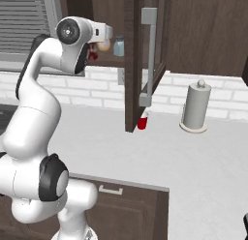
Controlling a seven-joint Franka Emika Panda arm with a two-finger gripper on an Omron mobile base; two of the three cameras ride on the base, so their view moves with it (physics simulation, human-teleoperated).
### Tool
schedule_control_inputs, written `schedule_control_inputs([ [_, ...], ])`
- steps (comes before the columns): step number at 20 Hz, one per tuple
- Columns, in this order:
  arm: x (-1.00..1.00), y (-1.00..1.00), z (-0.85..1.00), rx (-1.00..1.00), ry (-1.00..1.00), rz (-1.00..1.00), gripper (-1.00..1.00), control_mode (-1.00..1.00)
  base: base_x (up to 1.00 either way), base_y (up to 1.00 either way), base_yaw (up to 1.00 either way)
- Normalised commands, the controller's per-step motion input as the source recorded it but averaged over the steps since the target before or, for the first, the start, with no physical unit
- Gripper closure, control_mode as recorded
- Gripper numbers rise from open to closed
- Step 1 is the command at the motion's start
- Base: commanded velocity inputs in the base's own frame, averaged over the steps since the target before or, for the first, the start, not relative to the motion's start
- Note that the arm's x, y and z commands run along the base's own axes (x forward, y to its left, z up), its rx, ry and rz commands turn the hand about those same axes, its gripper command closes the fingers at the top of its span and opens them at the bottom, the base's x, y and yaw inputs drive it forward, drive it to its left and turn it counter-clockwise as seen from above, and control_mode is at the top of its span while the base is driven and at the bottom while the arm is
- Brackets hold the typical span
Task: Put the shaker and condiment bottle from the counter next to their counterparts in the cabinet.
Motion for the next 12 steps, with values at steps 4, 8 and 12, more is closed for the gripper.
schedule_control_inputs([
  [4, 0.06, -0.27, -0.04, -0.17, 0.14, 0.00, 1.00, -1.00, 0.00, 0.00, 0.00],
  [8, 0.00, 0.00, 0.00, 0.00, 0.02, 0.00, 1.00, -1.00, 0.00, 0.00, 0.00],
  [12, 0.20, 0.00, 0.00, 0.00, 0.00, 0.00, 1.00, -1.00, 0.00, 0.00, 0.00],
])
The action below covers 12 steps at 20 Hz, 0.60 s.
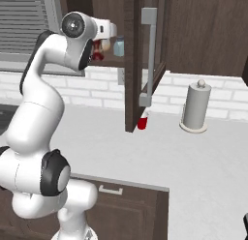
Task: Put the shaker and condiment bottle from the counter next to their counterparts in the cabinet.
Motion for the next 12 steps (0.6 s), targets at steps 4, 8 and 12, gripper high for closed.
schedule_control_inputs([
  [4, 0.31, 0.00, 0.00, 0.00, 0.00, 0.00, 1.00, -1.00, 0.00, 0.00, 0.00],
  [8, 0.36, 0.00, 0.00, 0.00, 0.00, 0.00, 1.00, -1.00, 0.00, 0.00, 0.00],
  [12, 0.25, 0.00, 0.00, 0.00, 0.00, 0.00, 1.00, -1.00, 0.00, 0.00, 0.00],
])
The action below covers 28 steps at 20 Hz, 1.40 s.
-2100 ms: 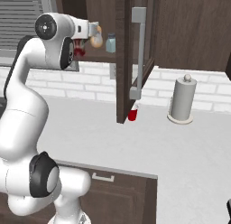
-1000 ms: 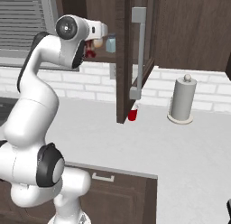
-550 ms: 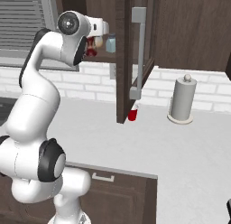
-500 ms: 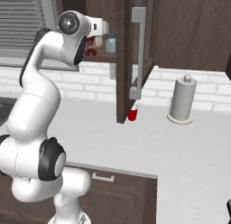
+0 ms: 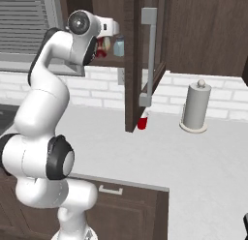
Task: Put the shaker and condiment bottle from the counter next to their counterparts in the cabinet.
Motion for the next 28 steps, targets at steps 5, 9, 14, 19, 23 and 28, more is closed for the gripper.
schedule_control_inputs([
  [5, 0.23, 0.00, 0.00, 0.00, 0.00, 0.00, 1.00, -1.00, 0.00, 0.00, 0.00],
  [9, 0.17, 0.00, 0.00, 0.00, 0.00, 0.00, 1.00, -1.00, 0.00, 0.00, 0.00],
  [14, 0.16, 0.00, 0.00, 0.00, 0.00, 0.00, 1.00, -1.00, 0.00, 0.00, 0.00],
  [19, 0.08, 0.00, -0.05, 0.00, 0.05, 0.00, 1.00, -1.00, 0.00, 0.00, 0.00],
  [23, 0.02, 0.00, -0.18, 0.01, 0.07, 0.00, 1.00, -1.00, 0.00, 0.00, 0.00],
  [28, 0.06, 0.00, -0.02, 0.00, 0.00, 0.00, 1.00, -1.00, 0.00, 0.00, 0.00],
])
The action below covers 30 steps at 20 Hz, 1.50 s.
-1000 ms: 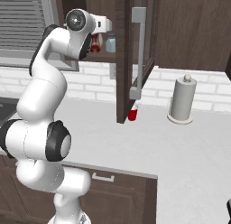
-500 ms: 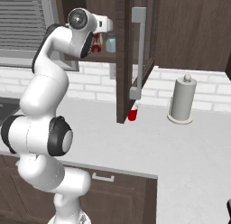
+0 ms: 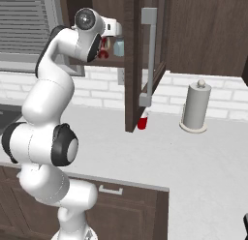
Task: Put the shaker and condiment bottle from the counter next to their counterparts in the cabinet.
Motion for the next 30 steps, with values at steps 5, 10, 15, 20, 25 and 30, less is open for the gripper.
schedule_control_inputs([
  [5, 0.15, 0.00, 0.00, 0.00, 0.00, 0.00, 1.00, -1.00, 0.00, 0.00, 0.00],
  [10, 0.17, 0.00, 0.00, 0.00, 0.00, 0.00, 1.00, -1.00, 0.00, 0.00, 0.00],
  [15, 0.20, 0.00, 0.00, 0.00, 0.00, 0.00, 1.00, -1.00, 0.00, 0.00, 0.00],
  [20, 0.24, 0.00, 0.00, 0.00, 0.00, 0.00, 1.00, -1.00, 0.00, 0.00, 0.00],
  [25, 0.20, 0.00, 0.00, 0.00, 0.00, 0.00, 1.00, -1.00, 0.00, 0.00, 0.00],
  [30, 0.20, 0.00, 0.00, 0.00, 0.00, 0.00, 1.00, -1.00, 0.00, 0.00, 0.00],
])
